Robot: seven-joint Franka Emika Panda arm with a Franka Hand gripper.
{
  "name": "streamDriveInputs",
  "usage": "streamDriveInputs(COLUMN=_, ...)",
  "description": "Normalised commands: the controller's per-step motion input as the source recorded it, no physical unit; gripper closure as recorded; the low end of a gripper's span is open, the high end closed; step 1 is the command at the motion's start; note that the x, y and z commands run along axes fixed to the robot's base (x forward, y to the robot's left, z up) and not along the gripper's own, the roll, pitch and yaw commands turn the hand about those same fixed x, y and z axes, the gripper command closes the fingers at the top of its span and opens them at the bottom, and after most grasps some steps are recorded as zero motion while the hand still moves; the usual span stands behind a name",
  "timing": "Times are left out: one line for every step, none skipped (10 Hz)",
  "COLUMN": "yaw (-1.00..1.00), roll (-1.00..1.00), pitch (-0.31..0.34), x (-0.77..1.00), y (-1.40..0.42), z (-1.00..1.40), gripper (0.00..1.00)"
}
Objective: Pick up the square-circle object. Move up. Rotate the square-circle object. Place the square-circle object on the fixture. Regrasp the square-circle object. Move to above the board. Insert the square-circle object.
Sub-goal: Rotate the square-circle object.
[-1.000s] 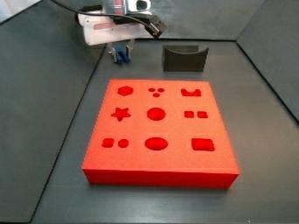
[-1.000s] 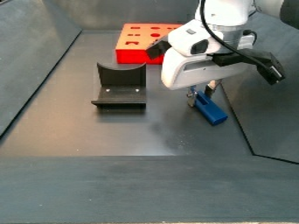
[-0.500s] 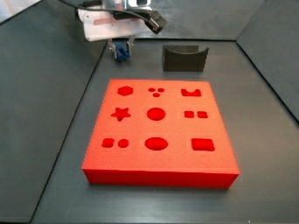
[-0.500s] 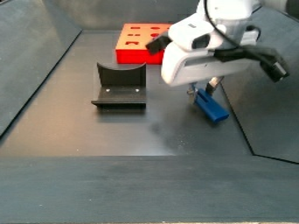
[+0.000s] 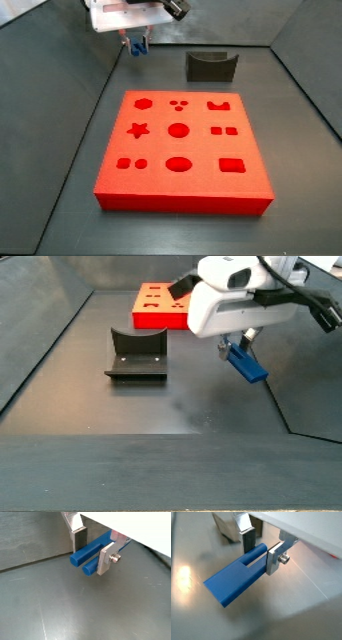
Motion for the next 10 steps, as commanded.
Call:
streamDriveInputs(yaw=0.00, roll=0.01, pitch=0.004, x=0.67, y=0.26, z=0.75, gripper=1.00)
streamDriveInputs(yaw=-0.02, roll=0.00, pitch=0.112, x=0.39, y=0.14, z=0.53, gripper=1.00)
streamDriveInputs(yaw=-0.02, roll=0.01, pitch=0.128, x=0.27, y=0.10, z=0.44, gripper=1.00)
streamDriveInputs(yaw=-0.02, roll=0.05, pitch=0.106, x=0.08, y=0.05, z=0.27, gripper=1.00)
streamDriveInputs(yaw=-0.01, roll=0.07, pitch=0.093, x=0.05, y=0.03, z=0.20, gripper=1.00)
streamDriveInputs(yaw=-1.00, roll=0.00, pitch=0.000, x=0.00, y=0.00, z=0.00, gripper=1.00)
streamDriveInputs(yaw=-1.00, roll=0.00, pitch=0.000, x=-0.01, y=0.00, z=-0.05, gripper=1.00)
streamDriveInputs(yaw=-1.00, roll=0.00, pitch=-0.001, x=0.00, y=0.01, z=-0.05, gripper=1.00)
streamDriveInputs(yaw=-1.00, roll=0.00, pitch=-0.001, x=0.01, y=0.01, z=-0.04, gripper=1.00)
streamDriveInputs(yaw=-1.00, roll=0.00, pitch=-0.002, x=0.01, y=0.01, z=-0.03, gripper=1.00)
